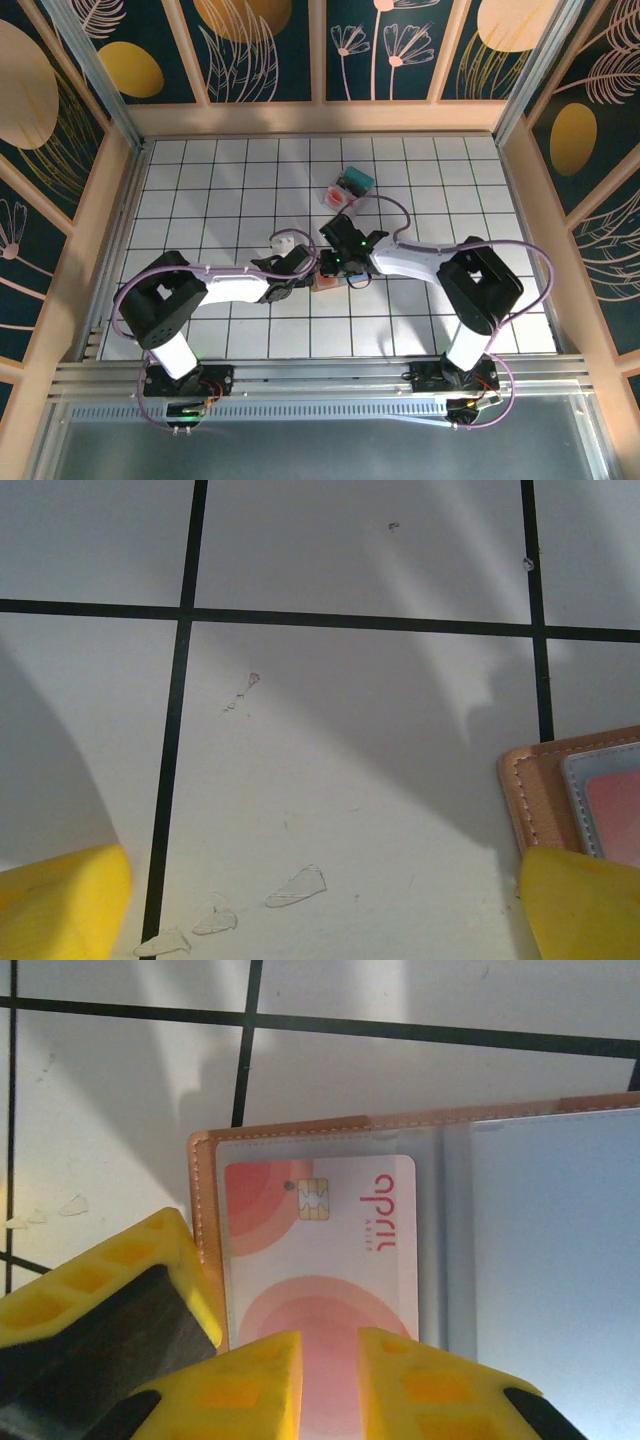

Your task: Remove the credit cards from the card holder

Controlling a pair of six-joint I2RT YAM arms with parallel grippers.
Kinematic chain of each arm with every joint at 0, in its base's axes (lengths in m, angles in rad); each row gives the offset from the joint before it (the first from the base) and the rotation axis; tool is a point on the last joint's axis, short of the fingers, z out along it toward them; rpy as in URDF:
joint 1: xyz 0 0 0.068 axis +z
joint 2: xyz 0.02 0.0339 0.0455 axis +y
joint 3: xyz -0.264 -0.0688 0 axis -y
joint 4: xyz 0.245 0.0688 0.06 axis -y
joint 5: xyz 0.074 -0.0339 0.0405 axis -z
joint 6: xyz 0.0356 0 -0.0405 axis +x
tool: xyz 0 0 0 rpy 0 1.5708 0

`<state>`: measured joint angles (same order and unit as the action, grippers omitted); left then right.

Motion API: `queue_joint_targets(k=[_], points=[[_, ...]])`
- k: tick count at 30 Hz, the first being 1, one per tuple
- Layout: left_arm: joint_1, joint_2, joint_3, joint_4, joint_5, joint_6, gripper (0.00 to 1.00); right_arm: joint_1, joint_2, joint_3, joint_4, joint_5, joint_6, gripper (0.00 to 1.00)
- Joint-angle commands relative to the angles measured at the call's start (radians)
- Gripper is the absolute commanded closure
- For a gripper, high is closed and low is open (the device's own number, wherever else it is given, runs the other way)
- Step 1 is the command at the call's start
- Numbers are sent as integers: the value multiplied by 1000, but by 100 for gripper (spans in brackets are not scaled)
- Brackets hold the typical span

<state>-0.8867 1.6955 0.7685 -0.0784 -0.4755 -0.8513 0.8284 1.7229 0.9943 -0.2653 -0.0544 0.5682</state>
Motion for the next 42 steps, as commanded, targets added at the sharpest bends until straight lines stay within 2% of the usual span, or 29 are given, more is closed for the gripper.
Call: queue_joint_targets(k=[1, 19, 29, 32, 42], points=[[-5, 12, -14, 8, 3, -23, 1, 1, 26, 29, -15, 12, 24, 78], [-5, 12, -19, -33, -20, -39, 1, -33, 25, -38, -2, 10, 42, 73], [-5, 13, -13, -47, -22, -33, 1, -59, 45, -80, 78, -82, 50, 70], [-5, 39, -10, -54, -25, -30, 1, -70, 31, -101, 125, -144, 52, 70], [-5, 58, 3, -78, -30, -26, 1, -115, -63, -163, 266, -311, 66, 77]])
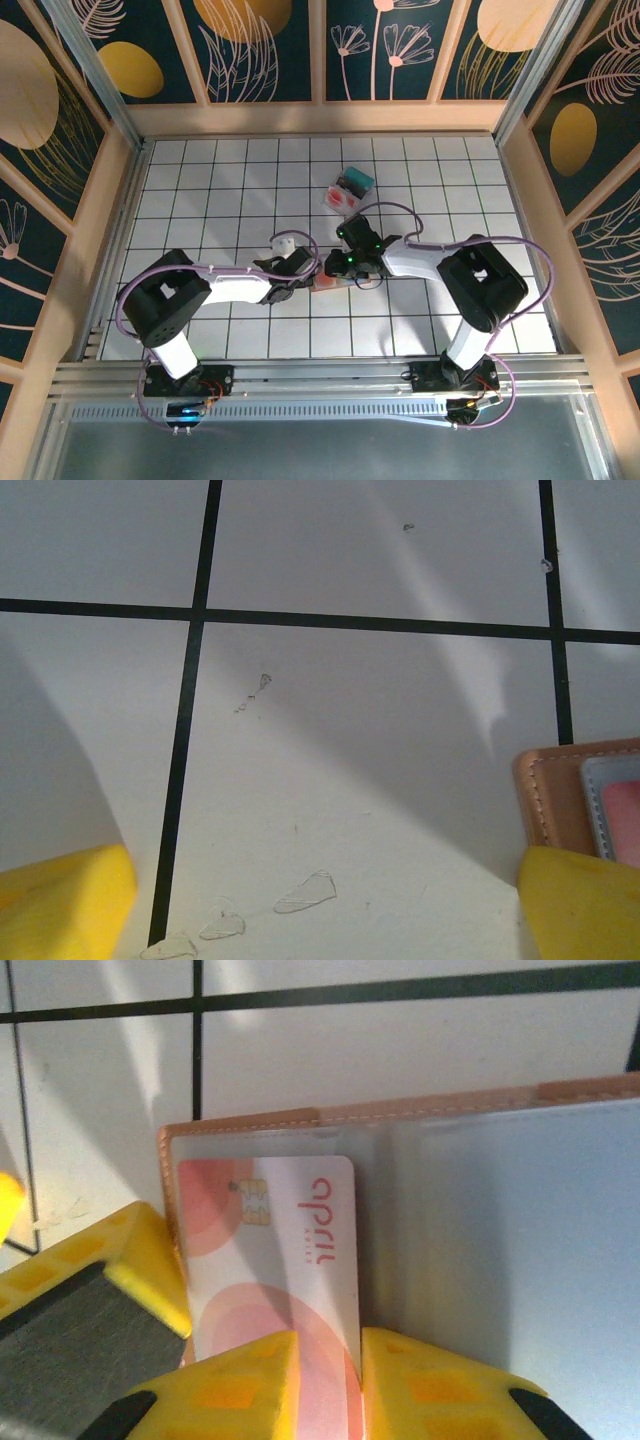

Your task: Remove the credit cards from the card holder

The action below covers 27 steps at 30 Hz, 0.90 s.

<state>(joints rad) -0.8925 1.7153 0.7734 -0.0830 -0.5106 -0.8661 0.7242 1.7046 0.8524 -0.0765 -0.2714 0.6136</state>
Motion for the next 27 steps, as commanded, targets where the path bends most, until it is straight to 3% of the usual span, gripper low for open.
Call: queue_joint_targets(k=[1, 27], points=[[1, 38, -2, -75, 4, -10, 1, -17, -52, -29, 94, -111, 26, 78], [1, 47, 12, -78, 20, -7, 1, -71, -3, -132, 406, -350, 140, 78]])
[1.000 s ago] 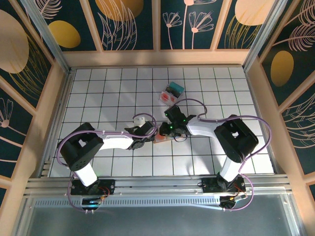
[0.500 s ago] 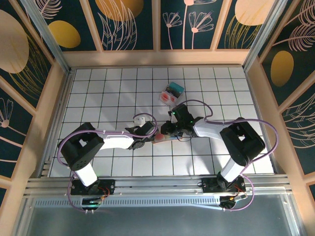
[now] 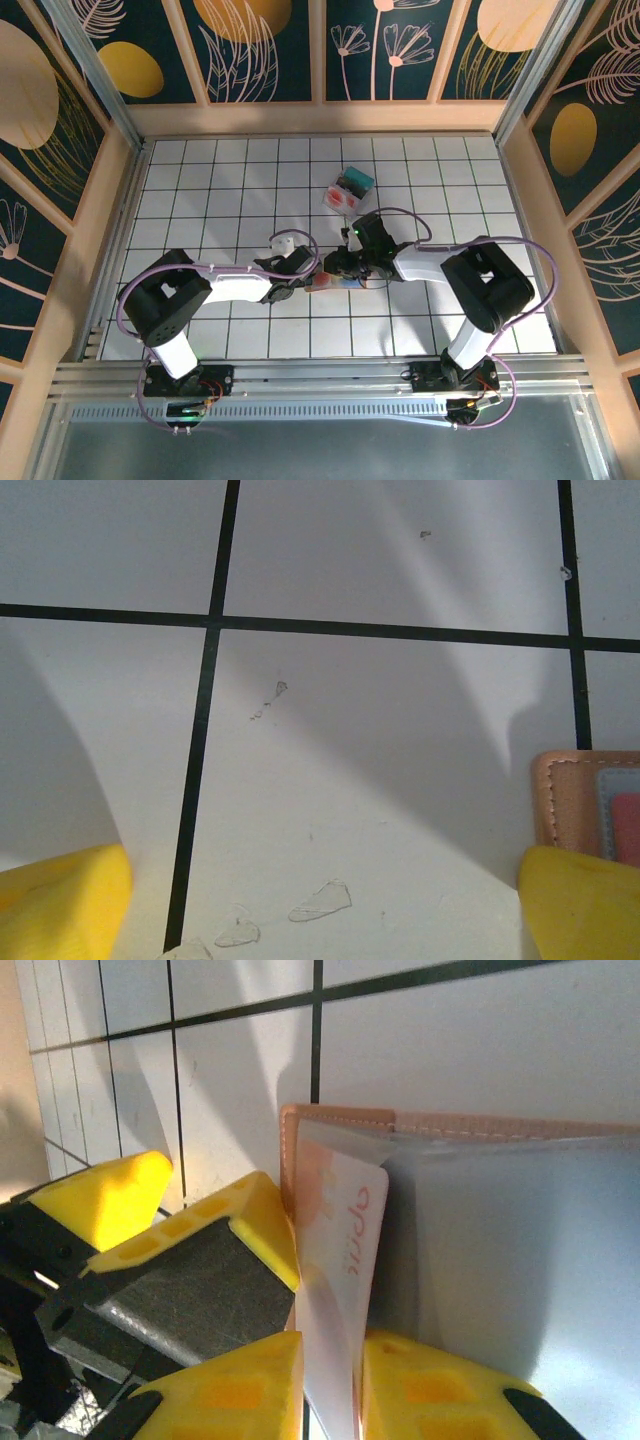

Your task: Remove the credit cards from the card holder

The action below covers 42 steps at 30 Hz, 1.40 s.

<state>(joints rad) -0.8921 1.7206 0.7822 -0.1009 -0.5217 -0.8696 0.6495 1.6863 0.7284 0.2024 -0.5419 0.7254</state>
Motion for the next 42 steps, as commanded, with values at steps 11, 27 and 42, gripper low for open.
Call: queue_joint_targets(k=[11, 27, 42], points=[[0, 44, -1, -97, 3, -28, 1, -43, -47, -63, 202, -141, 66, 86], [1, 58, -6, -109, -4, -37, 1, -89, -103, -96, 163, -121, 53, 93], [1, 70, 29, -190, -88, -28, 1, -96, -162, -41, -130, 102, -67, 100]])
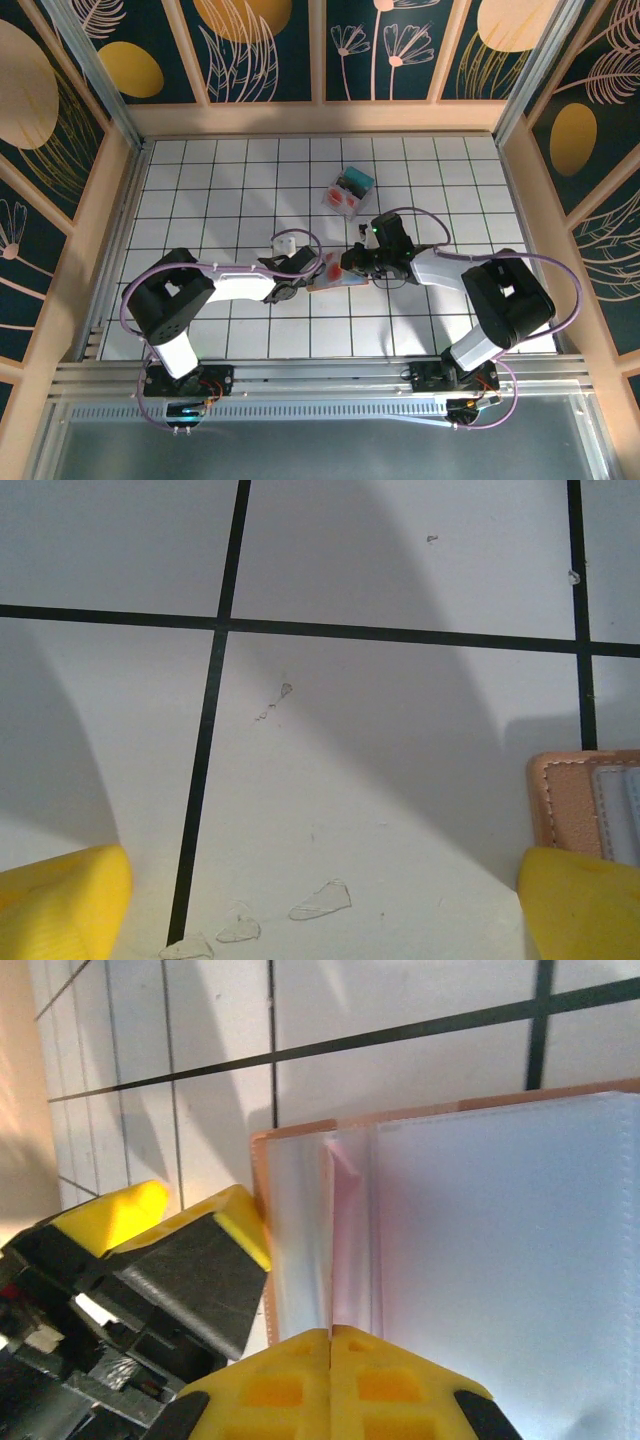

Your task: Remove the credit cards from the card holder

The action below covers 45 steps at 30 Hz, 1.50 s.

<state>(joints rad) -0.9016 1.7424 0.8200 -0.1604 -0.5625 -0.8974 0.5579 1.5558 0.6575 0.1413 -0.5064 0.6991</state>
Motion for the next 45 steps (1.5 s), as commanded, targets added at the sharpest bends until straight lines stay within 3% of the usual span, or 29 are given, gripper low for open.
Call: queue_joint_targets(k=[1, 11, 23, 37, 45], points=[[12, 43, -3, -141, -53, 4, 1, -5, -31, 33, -78, 73, -45, 100], [-5, -84, 104, -163, -58, 136, 1, 19, -17, 64, -135, 120, -54, 100], [-54, 92, 208, -156, -62, 149, 1, 46, -1, 72, -135, 140, -46, 92], [-55, 131, 200, -150, -60, 140, 1, 100, 44, 114, -138, 184, -41, 80], [-54, 126, 191, -146, -61, 127, 1, 112, 49, 145, -198, 263, -58, 80]])
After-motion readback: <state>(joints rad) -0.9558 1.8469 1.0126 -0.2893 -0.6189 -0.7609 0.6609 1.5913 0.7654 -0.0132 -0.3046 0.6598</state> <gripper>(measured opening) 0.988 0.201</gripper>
